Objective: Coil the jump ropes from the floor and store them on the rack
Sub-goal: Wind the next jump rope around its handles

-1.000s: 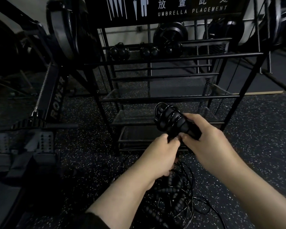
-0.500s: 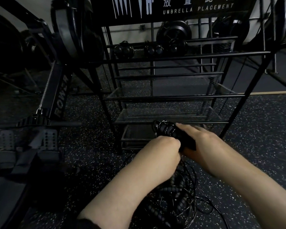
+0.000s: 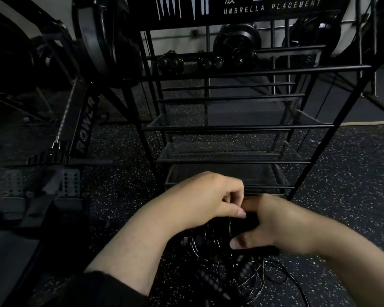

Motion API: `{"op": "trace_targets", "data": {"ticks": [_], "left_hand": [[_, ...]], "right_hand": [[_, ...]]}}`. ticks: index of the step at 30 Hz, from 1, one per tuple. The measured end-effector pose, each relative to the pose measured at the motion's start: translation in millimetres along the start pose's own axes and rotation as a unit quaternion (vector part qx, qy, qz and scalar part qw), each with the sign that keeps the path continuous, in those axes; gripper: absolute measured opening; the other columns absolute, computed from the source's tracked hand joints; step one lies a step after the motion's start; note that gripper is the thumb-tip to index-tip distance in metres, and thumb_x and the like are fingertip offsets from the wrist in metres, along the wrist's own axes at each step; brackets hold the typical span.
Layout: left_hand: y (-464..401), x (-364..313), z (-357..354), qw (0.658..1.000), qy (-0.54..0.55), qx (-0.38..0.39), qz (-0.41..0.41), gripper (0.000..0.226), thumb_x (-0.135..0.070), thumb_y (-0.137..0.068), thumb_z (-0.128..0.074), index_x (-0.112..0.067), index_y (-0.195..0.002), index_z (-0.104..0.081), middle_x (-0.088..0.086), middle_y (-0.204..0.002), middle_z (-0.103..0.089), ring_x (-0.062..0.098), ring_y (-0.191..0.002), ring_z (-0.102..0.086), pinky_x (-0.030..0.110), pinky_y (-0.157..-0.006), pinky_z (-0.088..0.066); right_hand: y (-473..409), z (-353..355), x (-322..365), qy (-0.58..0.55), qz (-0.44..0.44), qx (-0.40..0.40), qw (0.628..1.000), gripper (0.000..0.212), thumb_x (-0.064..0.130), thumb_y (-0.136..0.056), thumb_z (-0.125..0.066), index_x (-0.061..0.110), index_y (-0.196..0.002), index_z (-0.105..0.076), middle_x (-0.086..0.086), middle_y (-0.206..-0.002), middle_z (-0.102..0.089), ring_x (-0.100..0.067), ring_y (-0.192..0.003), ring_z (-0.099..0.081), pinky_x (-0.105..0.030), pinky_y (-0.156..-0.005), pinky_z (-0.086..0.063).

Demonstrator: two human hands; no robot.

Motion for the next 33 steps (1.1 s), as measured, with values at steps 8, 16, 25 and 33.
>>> {"op": "trace_targets", "data": {"ticks": [8, 16, 25, 33], "left_hand": [[0.0, 10.0, 16.2, 0.992, 0.123, -0.039, -0.014, 0.022, -0.034, -0.081, -0.084, -0.021, -0.078, -0.067, -0.010, -0.059, -0.055, 0.008, -0.056, -0.044, 0.031, -0.055, -0.037], [-0.4, 24.7, 10.0, 0.949, 0.314, 0.004, -0.030, 0.020, -0.003, -0.087, -0.074, -0.014, -0.083, -0.059, -0.015, -0.052, -0.058, -0.006, -0.047, -0.046, 0.006, -0.049, -0.033], [-6.9, 37.4, -10.1, 0.822, 0.568, -0.032, -0.032, 0.045, 0.003, -0.096, -0.050, -0.026, -0.073, -0.076, -0.010, -0.069, -0.066, 0.004, -0.061, -0.059, 0.019, -0.056, -0.045], [-18.6, 29.7, -29.1, 0.838, 0.525, -0.110, 0.100, 0.022, -0.012, -0.108, -0.039, -0.017, -0.090, -0.051, -0.003, -0.056, -0.038, 0.007, -0.042, -0.021, 0.017, -0.039, -0.017]], "right_hand": [[4.7, 6.3, 8.1, -0.120, 0.043, -0.017, 0.992, 0.036, 0.037, -0.076, -0.087, 0.039, -0.104, -0.064, -0.008, -0.087, -0.075, -0.014, -0.064, -0.065, -0.043, -0.067, -0.056], [19.5, 11.2, 26.3, -0.288, 0.132, 0.025, 0.948, 0.043, 0.004, -0.077, -0.086, 0.027, -0.095, -0.055, 0.005, -0.093, -0.065, -0.015, -0.073, -0.059, -0.032, -0.058, -0.054], [22.6, 41.2, 18.3, -0.489, 0.155, -0.097, 0.853, 0.047, 0.006, -0.063, -0.094, 0.022, -0.096, -0.065, -0.014, -0.103, -0.064, -0.029, -0.070, -0.065, -0.035, -0.050, -0.057], [20.7, 64.2, -8.4, -0.507, 0.096, -0.261, 0.816, 0.052, 0.015, -0.065, -0.079, 0.013, -0.116, -0.071, -0.016, -0.114, -0.074, -0.030, -0.091, -0.071, -0.038, -0.065, -0.063]]}}
Point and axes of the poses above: each hand's wrist, its own y-axis away from the middle knuckle, its own z-axis out of the back of the hand, x = y × z, the point moved 8 cm from there along -y, towards the middle knuckle
